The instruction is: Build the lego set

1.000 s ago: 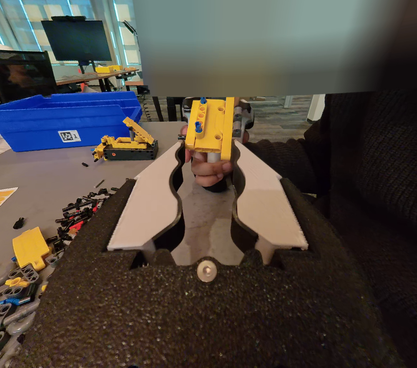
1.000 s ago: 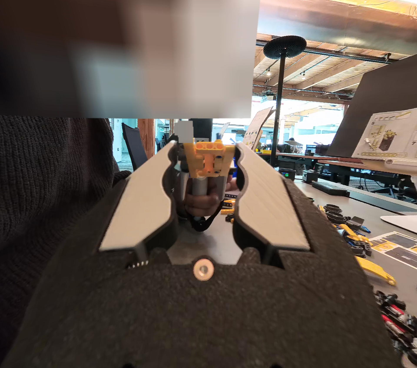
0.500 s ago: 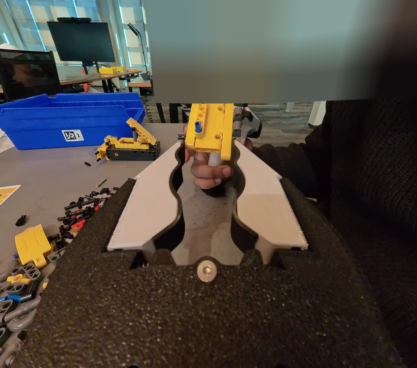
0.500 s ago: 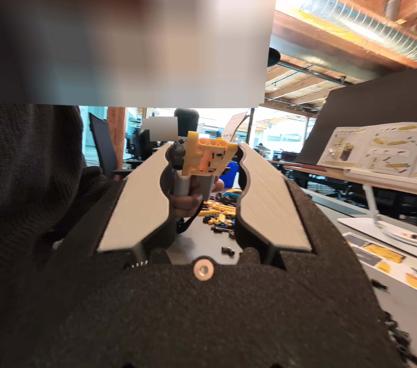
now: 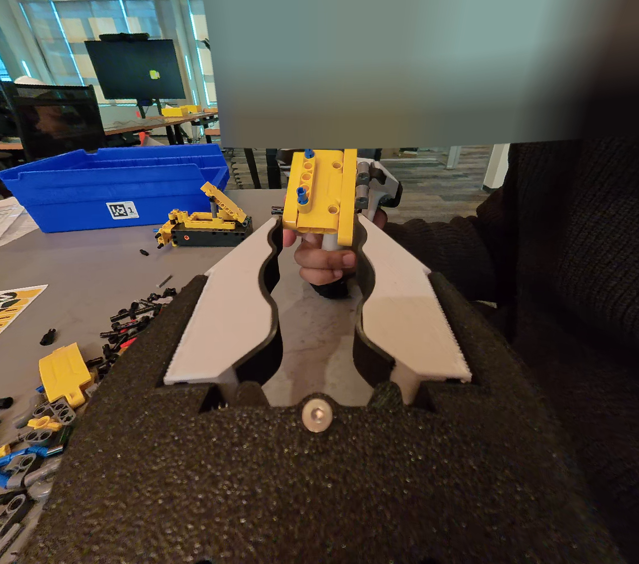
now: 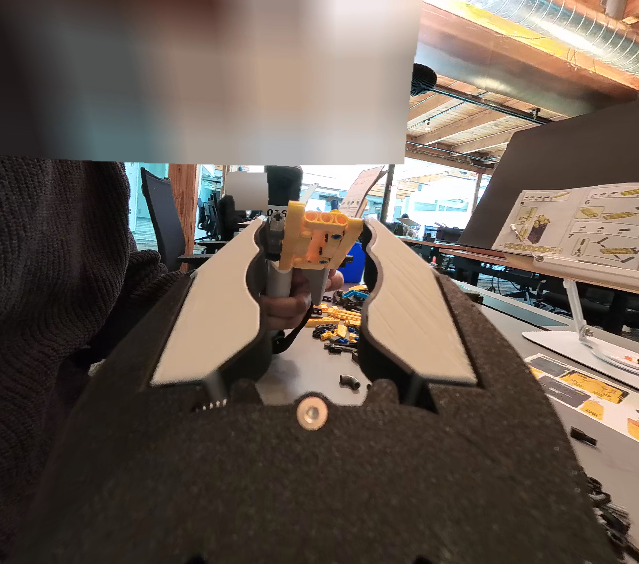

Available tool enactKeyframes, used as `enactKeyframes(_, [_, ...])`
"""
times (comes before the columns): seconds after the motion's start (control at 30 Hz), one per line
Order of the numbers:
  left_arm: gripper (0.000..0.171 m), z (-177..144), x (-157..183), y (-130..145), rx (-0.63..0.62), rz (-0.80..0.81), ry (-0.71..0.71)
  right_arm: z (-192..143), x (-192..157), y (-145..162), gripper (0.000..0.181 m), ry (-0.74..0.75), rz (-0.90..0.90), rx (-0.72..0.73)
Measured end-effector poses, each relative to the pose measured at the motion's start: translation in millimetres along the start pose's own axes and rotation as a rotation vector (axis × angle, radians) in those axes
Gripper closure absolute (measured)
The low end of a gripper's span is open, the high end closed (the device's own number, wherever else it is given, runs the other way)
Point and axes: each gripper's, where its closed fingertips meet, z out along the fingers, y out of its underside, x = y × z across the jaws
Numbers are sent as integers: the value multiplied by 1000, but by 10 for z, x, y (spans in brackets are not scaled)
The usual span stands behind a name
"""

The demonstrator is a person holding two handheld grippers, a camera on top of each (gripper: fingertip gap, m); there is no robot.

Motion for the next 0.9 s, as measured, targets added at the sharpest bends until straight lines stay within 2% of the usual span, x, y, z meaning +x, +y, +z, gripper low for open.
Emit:
enactKeyframes(0.73, [132, -7, -23, 3, -6, 12, -13, 57, -52, 43, 129, -7, 8, -29])
enactKeyframes(0.83, [131, -8, -63, 7, -8, -4, -23, 58, -19, 60, 128, 13, 11, -32])
enactKeyframes(0.9, [131, -29, -163, 18, -12, 2, -77, 74, 79, 66, 127, 70, 15, -23])
